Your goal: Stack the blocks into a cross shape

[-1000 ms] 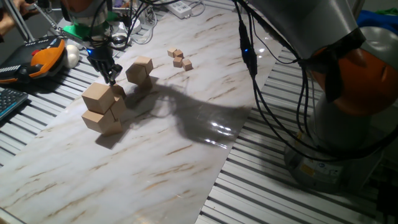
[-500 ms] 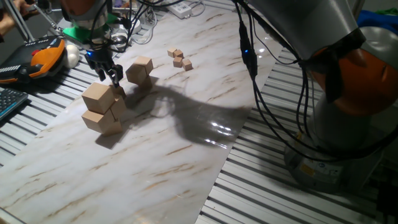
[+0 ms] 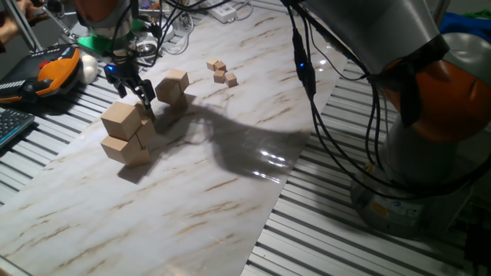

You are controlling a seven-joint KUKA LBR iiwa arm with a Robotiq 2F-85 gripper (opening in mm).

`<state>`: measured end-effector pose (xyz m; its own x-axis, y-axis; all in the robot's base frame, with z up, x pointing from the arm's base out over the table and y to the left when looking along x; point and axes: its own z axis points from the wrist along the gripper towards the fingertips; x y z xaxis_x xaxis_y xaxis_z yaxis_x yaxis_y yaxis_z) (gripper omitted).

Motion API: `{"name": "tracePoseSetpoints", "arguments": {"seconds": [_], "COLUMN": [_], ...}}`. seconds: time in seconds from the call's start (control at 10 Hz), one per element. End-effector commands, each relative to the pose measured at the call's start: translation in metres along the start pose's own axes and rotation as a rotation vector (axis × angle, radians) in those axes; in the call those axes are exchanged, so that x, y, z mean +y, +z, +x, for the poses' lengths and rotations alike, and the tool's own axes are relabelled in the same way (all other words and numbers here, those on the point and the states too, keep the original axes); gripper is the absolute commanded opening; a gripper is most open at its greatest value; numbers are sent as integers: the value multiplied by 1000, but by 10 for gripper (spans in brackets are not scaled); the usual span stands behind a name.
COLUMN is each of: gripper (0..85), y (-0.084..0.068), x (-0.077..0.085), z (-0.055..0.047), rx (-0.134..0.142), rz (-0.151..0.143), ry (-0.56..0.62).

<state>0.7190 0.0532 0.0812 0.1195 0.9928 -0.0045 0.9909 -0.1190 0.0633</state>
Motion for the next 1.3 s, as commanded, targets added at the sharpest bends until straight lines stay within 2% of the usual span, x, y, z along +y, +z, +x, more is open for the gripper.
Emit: {"name": "tracePoseSetpoints", "arguments": {"seconds": [0.0, 0.7, 0.9, 1.1, 1.2], "gripper": [850, 850, 850, 850, 680], "y": [3, 26, 30, 34, 35], "x": [0, -4, -4, -5, -5], "z": [0, -4, -4, -4, -4], "rx": [2, -1, -9, -5, -8], "rz": [5, 5, 16, 34, 40], "ry": [8, 16, 36, 48, 51]}}
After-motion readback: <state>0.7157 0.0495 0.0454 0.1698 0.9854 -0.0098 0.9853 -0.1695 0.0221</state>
